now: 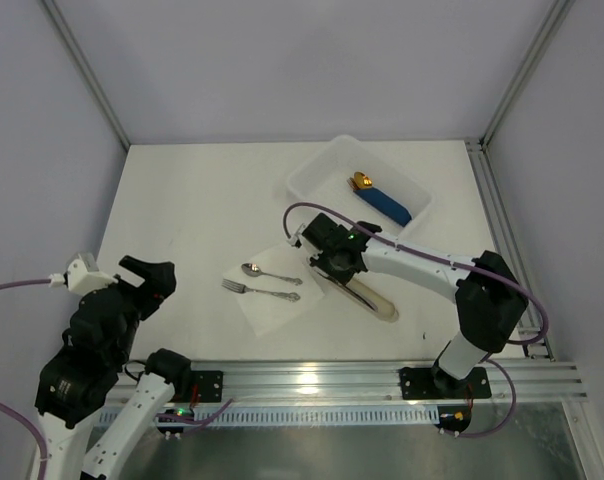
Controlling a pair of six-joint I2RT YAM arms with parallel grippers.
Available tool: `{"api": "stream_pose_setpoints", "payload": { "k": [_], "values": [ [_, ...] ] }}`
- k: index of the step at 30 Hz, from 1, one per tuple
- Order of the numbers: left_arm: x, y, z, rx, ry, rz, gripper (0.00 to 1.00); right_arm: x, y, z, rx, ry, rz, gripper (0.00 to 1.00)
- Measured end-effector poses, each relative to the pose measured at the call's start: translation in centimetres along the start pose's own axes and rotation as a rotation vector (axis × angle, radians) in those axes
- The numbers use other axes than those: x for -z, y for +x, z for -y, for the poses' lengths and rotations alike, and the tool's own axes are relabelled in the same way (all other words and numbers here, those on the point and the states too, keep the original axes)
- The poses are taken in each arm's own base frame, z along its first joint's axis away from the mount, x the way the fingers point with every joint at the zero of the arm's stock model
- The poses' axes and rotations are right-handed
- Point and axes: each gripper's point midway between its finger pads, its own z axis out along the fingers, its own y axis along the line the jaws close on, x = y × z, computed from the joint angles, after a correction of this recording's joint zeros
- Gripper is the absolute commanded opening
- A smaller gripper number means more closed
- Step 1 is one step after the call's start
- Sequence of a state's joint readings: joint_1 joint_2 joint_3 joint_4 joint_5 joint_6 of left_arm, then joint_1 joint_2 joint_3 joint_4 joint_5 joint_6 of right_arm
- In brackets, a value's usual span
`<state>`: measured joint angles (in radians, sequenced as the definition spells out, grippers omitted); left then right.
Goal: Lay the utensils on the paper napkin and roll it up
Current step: Pick up the utensils from the container.
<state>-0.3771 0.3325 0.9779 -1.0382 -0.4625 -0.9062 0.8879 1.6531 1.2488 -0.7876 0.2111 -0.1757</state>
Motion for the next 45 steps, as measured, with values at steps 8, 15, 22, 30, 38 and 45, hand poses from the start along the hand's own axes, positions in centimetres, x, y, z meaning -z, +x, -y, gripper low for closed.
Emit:
{"api": "stream_pose_setpoints", "payload": {
  "k": [8, 15, 22, 30, 38, 45],
  "values": [
    [-0.3, 0.2, 0.5, -0.001, 0.014, -0.014, 0.9, -2.0, 5.6, 0.8, -0.05, -0.005, -0.121, 0.26],
    [-0.3, 0.2, 0.6, -0.002, 0.015, -0.015, 0.9, -2.7, 5.7, 0.8, -0.064, -0.023, -0.106, 0.27],
    [-0.4, 0.1, 0.8, 0.001, 0.02, -0.012, 0.9, -3.6, 5.4, 0.3, -0.065, -0.045, -0.098, 0.28],
    [-0.5, 0.1, 0.9, -0.003, 0.019, -0.012, 0.9, -4.2, 5.2, -0.1, -0.066, -0.066, -0.095, 0.32],
    [-0.5, 0.1, 0.8, -0.003, 0.018, -0.013, 0.9, -5.1, 5.3, -0.6, -0.064, -0.086, -0.108, 0.32],
    [-0.6, 0.2, 0.8, -0.004, 0.016, -0.014, 0.9, -5.9, 5.3, -1.0, -0.063, -0.099, -0.114, 0.28]
  ]
}}
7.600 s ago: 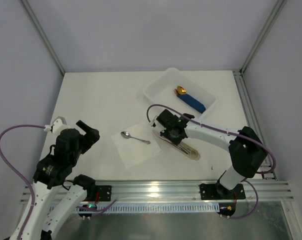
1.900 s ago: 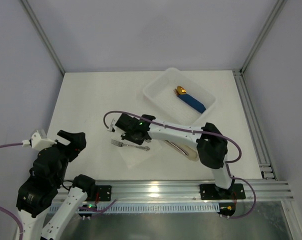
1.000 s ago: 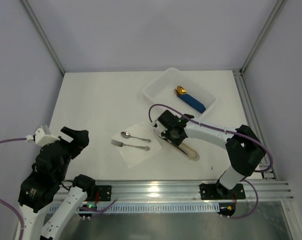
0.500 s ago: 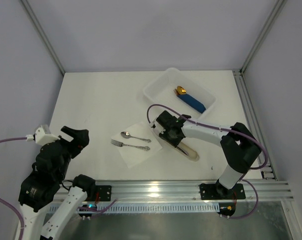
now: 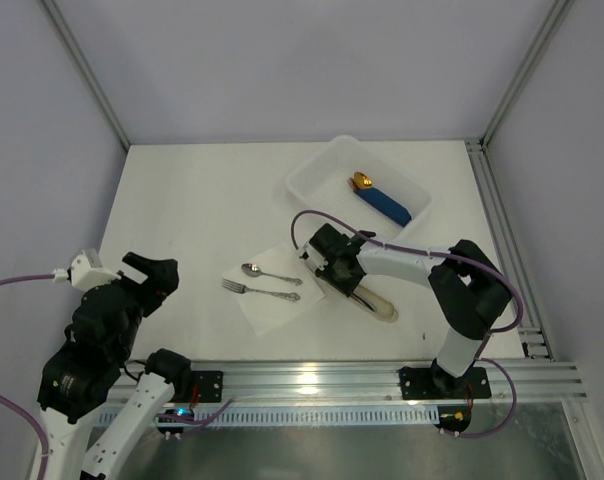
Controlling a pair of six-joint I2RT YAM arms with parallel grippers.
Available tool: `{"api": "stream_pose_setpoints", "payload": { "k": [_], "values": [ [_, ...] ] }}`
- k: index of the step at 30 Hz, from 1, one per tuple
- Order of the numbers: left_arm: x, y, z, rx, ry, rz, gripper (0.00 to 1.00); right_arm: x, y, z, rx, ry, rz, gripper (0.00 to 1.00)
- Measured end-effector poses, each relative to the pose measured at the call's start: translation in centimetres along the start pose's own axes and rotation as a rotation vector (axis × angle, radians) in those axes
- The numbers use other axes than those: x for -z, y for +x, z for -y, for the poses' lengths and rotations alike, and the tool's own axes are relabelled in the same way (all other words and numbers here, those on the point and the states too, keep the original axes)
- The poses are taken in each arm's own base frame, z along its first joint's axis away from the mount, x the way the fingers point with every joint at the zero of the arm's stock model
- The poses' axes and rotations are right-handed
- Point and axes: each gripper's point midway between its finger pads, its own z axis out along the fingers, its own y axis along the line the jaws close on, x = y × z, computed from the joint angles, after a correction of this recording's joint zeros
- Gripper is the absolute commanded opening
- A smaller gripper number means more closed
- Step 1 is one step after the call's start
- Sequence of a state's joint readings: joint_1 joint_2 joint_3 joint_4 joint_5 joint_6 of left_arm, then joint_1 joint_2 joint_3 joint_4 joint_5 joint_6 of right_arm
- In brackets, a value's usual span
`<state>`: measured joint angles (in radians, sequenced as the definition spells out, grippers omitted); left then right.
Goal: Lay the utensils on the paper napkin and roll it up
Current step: Pick up the utensils from the container.
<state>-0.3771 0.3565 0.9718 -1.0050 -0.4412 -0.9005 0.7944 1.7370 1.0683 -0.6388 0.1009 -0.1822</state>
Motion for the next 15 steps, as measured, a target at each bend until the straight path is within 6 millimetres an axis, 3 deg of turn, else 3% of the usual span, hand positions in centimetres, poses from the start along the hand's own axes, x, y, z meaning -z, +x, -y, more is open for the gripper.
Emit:
{"api": "stream_pose_setpoints", "payload": {
  "k": [7, 15],
  "values": [
    [0.0, 0.01, -0.01, 0.0, 0.0, 0.0, 0.9, -0.12, -0.14, -0.14, 0.002, -0.008, 0.006, 0.05],
    [-0.01, 0.18, 0.05, 0.0, 0.004, -0.008, 0.9, 0.81, -0.53, 0.2, 0.0, 0.006, -0.006, 0.04]
  ]
}}
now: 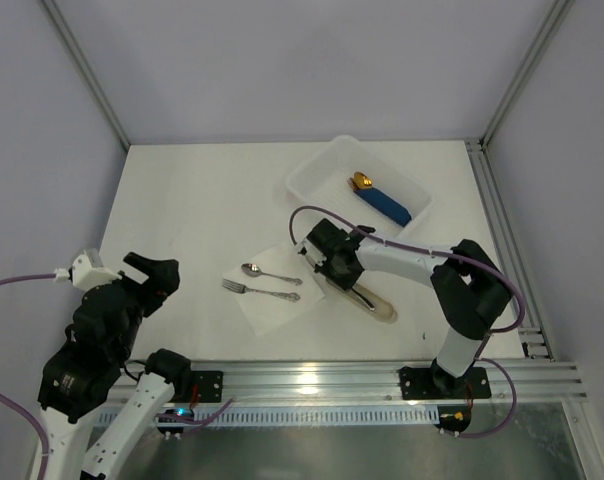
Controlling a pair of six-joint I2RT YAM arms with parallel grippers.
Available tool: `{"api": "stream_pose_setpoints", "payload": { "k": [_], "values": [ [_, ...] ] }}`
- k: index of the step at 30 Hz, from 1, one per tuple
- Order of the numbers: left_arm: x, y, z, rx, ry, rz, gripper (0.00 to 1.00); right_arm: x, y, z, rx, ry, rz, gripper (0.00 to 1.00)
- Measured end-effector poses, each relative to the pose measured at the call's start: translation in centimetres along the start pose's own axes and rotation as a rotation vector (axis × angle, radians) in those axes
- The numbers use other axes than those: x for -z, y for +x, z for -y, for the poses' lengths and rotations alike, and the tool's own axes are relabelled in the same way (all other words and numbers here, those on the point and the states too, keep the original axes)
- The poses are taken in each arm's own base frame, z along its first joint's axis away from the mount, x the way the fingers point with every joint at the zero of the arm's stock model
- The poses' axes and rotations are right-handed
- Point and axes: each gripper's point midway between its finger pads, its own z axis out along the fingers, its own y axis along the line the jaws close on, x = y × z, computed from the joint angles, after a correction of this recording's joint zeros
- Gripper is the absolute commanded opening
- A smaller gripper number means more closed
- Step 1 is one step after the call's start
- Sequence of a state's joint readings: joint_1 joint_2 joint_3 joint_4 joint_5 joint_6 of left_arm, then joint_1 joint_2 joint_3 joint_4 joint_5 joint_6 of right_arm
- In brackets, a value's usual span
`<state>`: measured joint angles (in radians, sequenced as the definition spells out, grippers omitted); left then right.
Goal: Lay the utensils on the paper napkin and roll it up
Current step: Pick up the utensils from the container, then place the utensils on the napkin.
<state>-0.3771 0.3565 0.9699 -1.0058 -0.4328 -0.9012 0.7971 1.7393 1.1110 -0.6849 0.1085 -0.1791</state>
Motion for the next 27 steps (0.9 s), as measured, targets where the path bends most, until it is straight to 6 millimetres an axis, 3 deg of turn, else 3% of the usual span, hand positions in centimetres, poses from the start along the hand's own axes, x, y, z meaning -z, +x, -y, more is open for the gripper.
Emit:
{"api": "stream_pose_setpoints", "payload": {
  "k": [5, 10, 13, 16, 19, 23, 27],
  "values": [
    [0.0, 0.1, 0.0, 0.002, 0.003, -0.006, 0.9, 3.1, -3.9, 0.6, 0.021, 0.049, 0.071, 0.04],
    [0.0, 0.2, 0.1, 0.004, 0.008, -0.012, 0.9, 7.9, -11.7, -0.8, 0.076, 0.061, 0.243, 0.04],
    [0.1, 0.4, 0.3, 0.0, 0.016, -0.02, 0.9, 9.0, -15.8, -2.7, 0.114, 0.043, 0.312, 0.04],
    [0.1, 0.4, 0.3, -0.002, 0.02, -0.023, 0.9, 8.0, -18.3, -4.9, 0.165, 0.021, 0.313, 0.04],
    [0.3, 0.1, 0.4, -0.006, 0.025, -0.018, 0.9, 5.5, -19.9, -7.3, 0.215, 0.001, 0.285, 0.04],
    [0.5, -0.1, 0.3, -0.01, 0.024, -0.007, 0.9, 2.3, -19.7, -9.7, 0.282, -0.024, 0.219, 0.04],
    [0.8, -0.4, 0.1, -0.005, 0.025, 0.01, 0.9, 1.1, -18.8, -11.1, 0.349, -0.039, 0.176, 0.04]
  ]
}}
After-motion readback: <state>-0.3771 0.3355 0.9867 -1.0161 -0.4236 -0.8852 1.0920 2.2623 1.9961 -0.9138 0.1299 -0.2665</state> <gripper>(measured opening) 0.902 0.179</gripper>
